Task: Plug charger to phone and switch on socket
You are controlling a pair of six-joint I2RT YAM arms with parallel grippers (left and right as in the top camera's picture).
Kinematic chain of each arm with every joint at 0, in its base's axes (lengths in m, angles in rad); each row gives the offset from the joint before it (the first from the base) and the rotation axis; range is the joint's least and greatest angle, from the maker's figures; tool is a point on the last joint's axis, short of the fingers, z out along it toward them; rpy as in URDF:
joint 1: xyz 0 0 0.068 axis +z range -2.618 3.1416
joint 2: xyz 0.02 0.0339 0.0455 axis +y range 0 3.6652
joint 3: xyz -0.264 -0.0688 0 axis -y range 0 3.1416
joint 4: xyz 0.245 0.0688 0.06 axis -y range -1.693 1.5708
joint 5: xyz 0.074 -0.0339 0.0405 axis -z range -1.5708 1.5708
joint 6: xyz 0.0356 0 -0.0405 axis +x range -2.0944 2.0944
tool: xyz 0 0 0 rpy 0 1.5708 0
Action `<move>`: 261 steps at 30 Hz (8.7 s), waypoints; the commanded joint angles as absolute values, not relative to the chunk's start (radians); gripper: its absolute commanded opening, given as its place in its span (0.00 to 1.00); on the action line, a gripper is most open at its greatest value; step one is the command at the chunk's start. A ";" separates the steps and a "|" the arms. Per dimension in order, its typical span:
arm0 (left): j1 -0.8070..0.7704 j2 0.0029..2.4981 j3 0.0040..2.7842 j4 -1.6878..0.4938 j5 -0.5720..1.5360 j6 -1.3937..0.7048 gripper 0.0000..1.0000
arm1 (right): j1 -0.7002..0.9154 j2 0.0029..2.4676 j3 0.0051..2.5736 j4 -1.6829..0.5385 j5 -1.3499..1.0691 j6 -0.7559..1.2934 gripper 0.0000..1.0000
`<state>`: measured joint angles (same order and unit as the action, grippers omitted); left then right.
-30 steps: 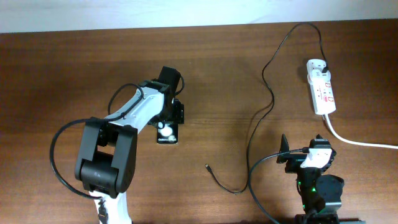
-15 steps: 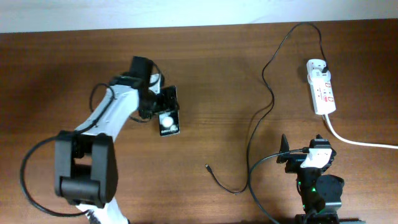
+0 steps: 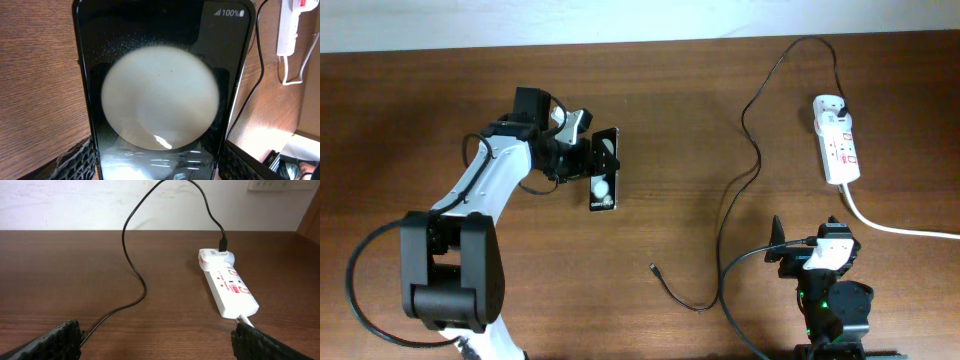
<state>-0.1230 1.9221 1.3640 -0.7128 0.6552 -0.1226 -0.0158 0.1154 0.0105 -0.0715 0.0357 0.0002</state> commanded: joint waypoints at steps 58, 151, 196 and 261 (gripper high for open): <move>-0.120 1.900 1.356 -0.692 0.685 -0.107 0.73 | 0.345 1.464 1.193 -0.700 -0.577 0.272 0.76; 0.005 1.787 1.357 -0.210 1.574 -0.198 0.49 | 0.380 1.822 1.192 0.329 -1.057 0.677 0.04; 0.021 1.787 1.356 -0.272 1.275 -0.177 0.00 | 0.316 1.822 1.192 0.327 -1.167 0.670 0.23; -0.405 1.966 1.340 -0.821 -0.030 -0.280 0.18 | 0.197 1.822 1.188 -0.792 -0.473 0.100 0.23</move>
